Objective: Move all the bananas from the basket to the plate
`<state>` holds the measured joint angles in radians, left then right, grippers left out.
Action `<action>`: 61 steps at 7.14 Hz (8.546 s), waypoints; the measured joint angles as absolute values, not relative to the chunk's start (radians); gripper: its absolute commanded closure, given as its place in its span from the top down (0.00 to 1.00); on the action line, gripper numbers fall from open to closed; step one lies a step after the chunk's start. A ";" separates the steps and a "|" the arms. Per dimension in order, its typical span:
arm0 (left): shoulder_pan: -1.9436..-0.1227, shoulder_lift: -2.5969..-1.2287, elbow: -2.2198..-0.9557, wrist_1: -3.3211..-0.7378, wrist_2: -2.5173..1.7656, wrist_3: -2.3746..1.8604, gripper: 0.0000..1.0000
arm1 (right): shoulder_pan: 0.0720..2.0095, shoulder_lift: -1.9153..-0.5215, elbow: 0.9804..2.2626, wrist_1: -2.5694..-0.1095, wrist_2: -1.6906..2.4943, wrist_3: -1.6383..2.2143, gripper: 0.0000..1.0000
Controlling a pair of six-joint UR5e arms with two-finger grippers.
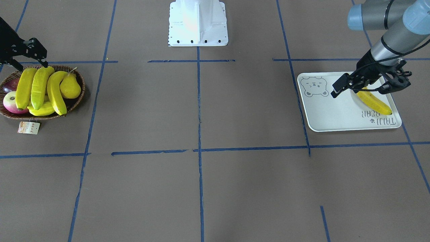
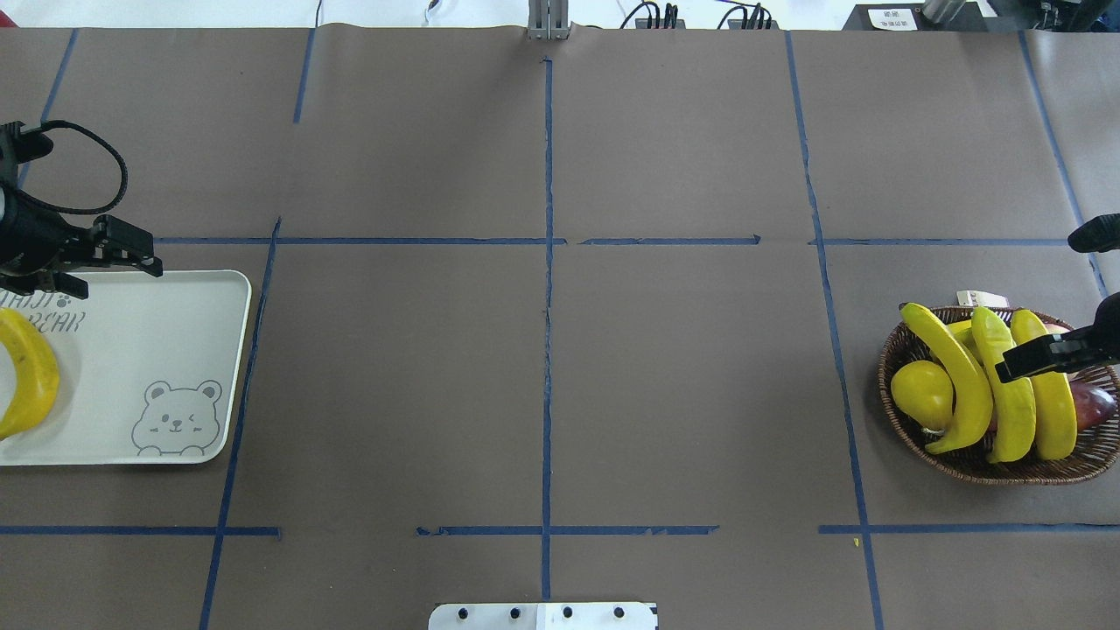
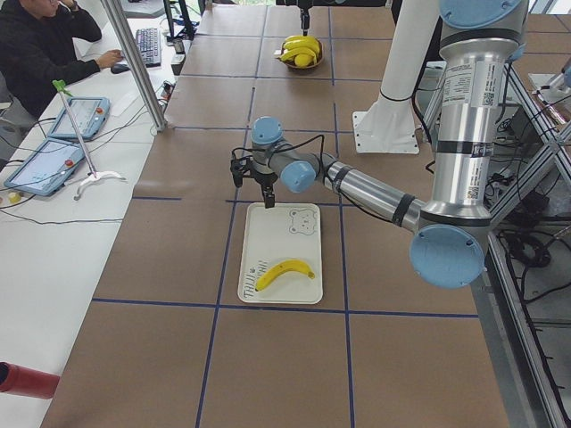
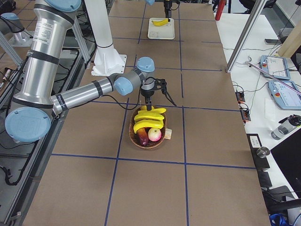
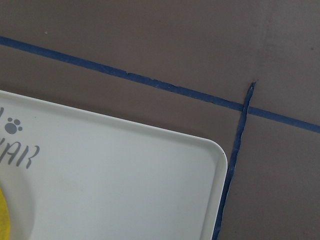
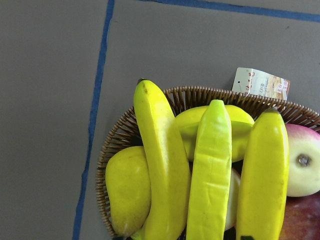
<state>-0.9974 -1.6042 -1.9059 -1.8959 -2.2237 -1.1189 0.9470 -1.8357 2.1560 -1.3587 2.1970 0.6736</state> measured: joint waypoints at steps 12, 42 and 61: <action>-0.996 -1.612 -1.906 -1.895 -2.221 -1.121 0.99 | 0.893 -1.811 2.051 -1.359 2.193 0.684 0.61; -0.746 -2.081 -1.776 -2.425 -2.214 -1.859 0.99 | 0.545 -1.127 2.086 -1.110 2.051 1.436 0.01; -0.607 -2.166 -1.742 -2.493 -2.170 -1.846 0.00 | 0.517 -1.097 2.092 -1.109 2.018 1.449 1.00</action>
<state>-0.6068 -2.1658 -1.7425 -2.4928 -2.1703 -1.8461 0.5169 -1.0968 2.0920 -1.1090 2.0183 1.4495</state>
